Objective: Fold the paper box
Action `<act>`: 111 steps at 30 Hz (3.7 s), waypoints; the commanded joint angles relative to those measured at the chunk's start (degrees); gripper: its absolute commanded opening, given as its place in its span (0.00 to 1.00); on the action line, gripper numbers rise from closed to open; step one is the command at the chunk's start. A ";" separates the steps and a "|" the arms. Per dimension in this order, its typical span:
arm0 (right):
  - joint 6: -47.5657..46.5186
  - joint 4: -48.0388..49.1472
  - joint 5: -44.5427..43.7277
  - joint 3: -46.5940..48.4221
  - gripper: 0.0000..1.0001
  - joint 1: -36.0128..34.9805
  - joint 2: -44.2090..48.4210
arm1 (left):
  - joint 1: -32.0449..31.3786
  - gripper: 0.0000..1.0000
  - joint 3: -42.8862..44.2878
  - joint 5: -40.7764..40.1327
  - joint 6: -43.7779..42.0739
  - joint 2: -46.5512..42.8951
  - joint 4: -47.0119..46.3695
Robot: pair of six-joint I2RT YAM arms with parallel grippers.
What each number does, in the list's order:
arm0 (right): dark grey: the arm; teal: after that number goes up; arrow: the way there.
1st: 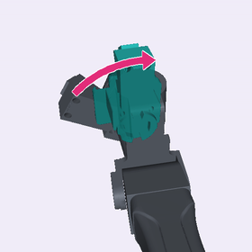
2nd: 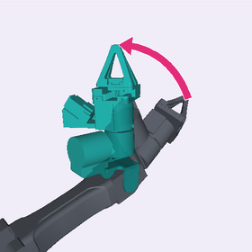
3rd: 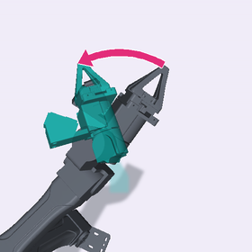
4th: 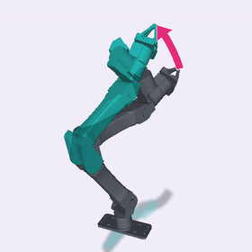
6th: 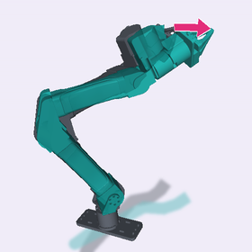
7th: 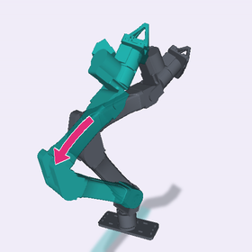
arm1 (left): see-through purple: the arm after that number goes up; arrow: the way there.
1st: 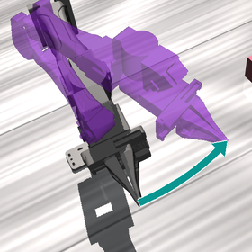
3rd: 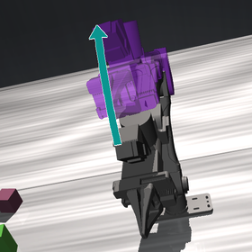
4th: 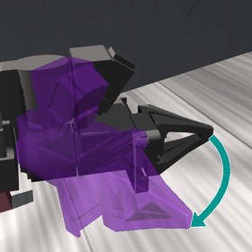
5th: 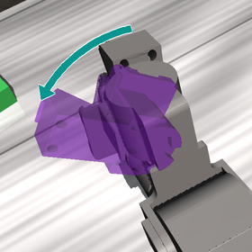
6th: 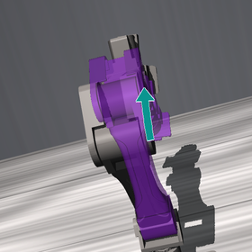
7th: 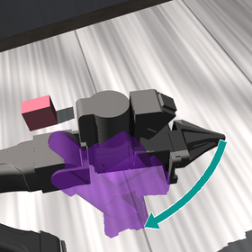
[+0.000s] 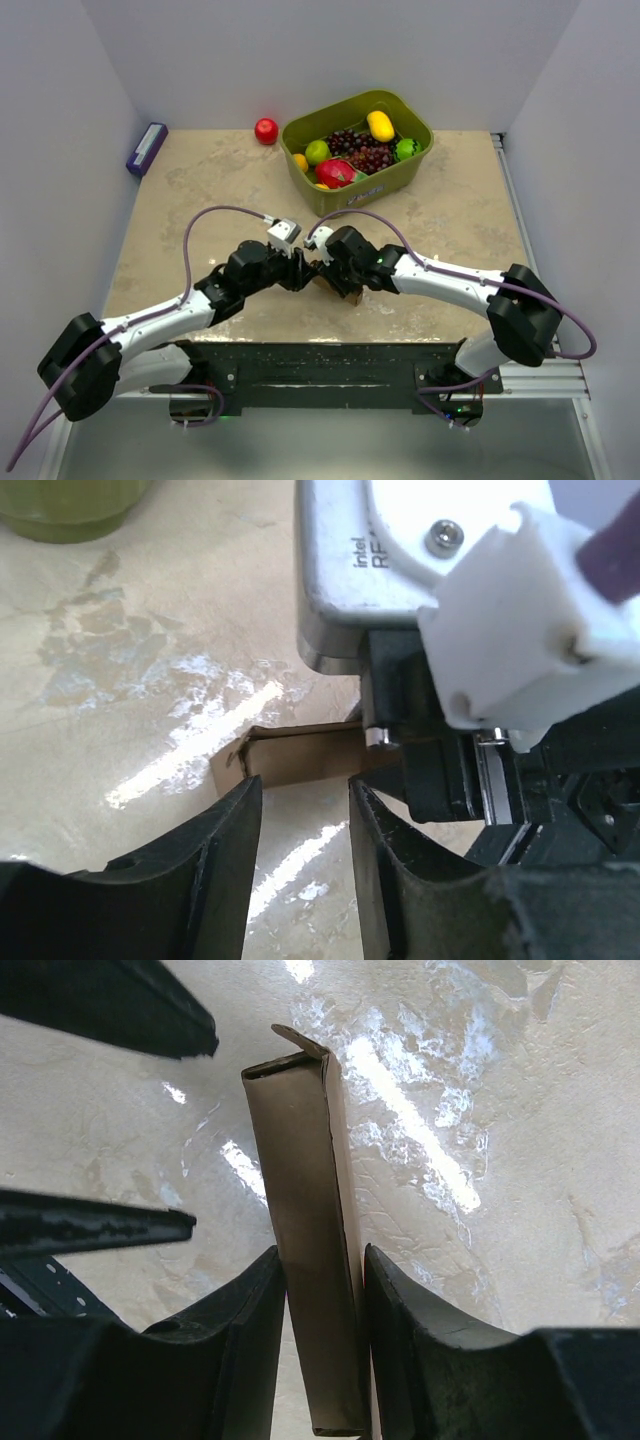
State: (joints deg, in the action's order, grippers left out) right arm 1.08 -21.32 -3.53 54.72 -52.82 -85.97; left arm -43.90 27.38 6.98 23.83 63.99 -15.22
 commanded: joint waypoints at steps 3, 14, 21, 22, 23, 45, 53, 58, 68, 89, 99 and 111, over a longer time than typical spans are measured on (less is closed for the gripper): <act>-0.20 1.98 0.54 -0.58 0.39 0.08 1.16 | -0.13 0.46 2.33 -6.55 -5.64 -1.06 0.21; -0.20 2.34 2.56 -0.93 0.36 0.08 0.90 | 0.39 0.48 -0.74 -2.15 -12.85 2.46 -11.40; -0.29 2.42 3.44 -1.28 0.34 0.08 1.42 | 3.12 0.37 -1.80 6.35 -13.72 5.62 -17.02; -0.38 2.60 5.10 -1.37 0.34 0.17 1.51 | 3.73 0.37 -1.89 7.51 -13.99 6.49 -17.21; -0.47 2.51 5.37 -1.46 0.33 0.08 1.51 | 4.08 0.37 -1.89 8.56 -13.99 6.85 -17.38; -0.82 2.25 7.04 -1.72 0.29 0.17 1.42 | 9.01 0.31 -4.08 13.50 -14.87 7.82 -18.00; -0.82 2.25 7.48 -1.81 0.29 0.17 1.42 | 9.01 0.36 -3.82 11.83 -15.22 8.79 -17.74; -0.82 2.34 7.31 -1.81 0.29 0.17 1.51 | 9.01 0.31 -3.91 12.79 -15.40 9.49 -18.35; -0.73 2.16 7.13 -1.72 0.29 0.17 1.16 | 9.01 0.18 -3.65 14.46 -14.34 10.10 -20.37; -0.82 1.90 5.46 -1.55 0.28 0.17 0.19 | 8.31 0.00 -3.38 13.32 -13.55 9.84 -18.18; -0.82 1.81 4.76 -1.28 0.27 0.17 -0.51 | 6.99 0.00 -6.28 9.98 -9.95 7.56 -16.86; -0.82 1.72 4.59 -1.19 0.27 0.17 -0.77 | 5.93 0.00 -10.06 7.52 -5.12 7.12 -19.05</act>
State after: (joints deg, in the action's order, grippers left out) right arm 0.01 -19.07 1.26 53.87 -52.82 -85.86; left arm -37.34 19.09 15.38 16.19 71.48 -36.05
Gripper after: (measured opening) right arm 0.327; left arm 0.016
